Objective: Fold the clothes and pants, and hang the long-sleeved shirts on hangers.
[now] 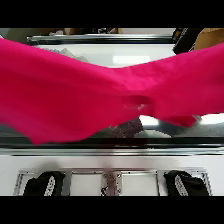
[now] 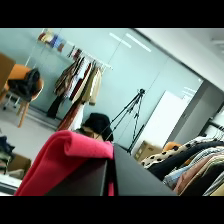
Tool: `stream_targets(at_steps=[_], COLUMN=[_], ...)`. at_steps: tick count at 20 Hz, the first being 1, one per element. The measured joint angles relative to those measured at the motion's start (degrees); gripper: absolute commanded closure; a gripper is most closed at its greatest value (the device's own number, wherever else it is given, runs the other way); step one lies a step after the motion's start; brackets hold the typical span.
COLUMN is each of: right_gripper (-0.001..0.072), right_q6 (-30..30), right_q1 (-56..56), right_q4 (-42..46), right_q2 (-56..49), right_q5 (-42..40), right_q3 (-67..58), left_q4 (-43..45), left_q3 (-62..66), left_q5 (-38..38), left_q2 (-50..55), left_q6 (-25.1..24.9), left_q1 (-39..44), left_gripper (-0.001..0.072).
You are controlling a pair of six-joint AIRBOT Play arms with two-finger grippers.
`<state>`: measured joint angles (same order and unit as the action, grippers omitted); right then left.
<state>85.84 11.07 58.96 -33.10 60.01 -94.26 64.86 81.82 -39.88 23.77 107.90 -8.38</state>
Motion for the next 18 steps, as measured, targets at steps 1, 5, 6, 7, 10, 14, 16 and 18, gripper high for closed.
stream_targets(at_steps=[1,5,6,7,10,14,16,18], right_gripper=[0.0700,0.0700,0.0700,0.0700,0.0700,0.0700,0.0700,0.0700], right_q6=[1.20,5.64,6.38,7.08,8.02,8.31,8.28,7.78], right_q1=[0.00,0.00,-0.02,-0.02,-0.11,-0.17,-0.44,-1.07], right_q4=[1.14,3.72,4.07,4.17,4.55,5.49,6.01,6.38], right_q2=[0.44,-2.01,-3.87,-6.40,-17.03,-35.69,-44.63,-52.19], right_q5=[-0.17,0.17,1.31,2.95,9.16,14.03,13.20,10.03], right_q3=[-0.42,-1.25,-1.31,-1.33,-1.40,-1.42,-1.40,-1.42], left_q4=[0.24,3.76,4.48,5.07,6.01,6.49,5.38,2.32], left_q3=[0.35,0.92,0.98,1.01,1.09,1.11,1.11,1.14], left_q5=[-0.66,-7.08,-9.25,-11.41,-16.26,-18.47,-16.81,-13.22], left_q2=[0.04,5.22,7.82,10.86,22.16,41.35,51.23,59.65], left_q6=[0.00,-0.07,-0.20,-0.20,-0.50,-1.29,-1.66,-2.23], left_q1=[0.00,0.02,0.02,0.02,0.11,0.44,0.94,1.20], left_gripper=[0.0701,0.0701,0.0700,0.0701,0.0701,0.0701,0.0701,0.0701])
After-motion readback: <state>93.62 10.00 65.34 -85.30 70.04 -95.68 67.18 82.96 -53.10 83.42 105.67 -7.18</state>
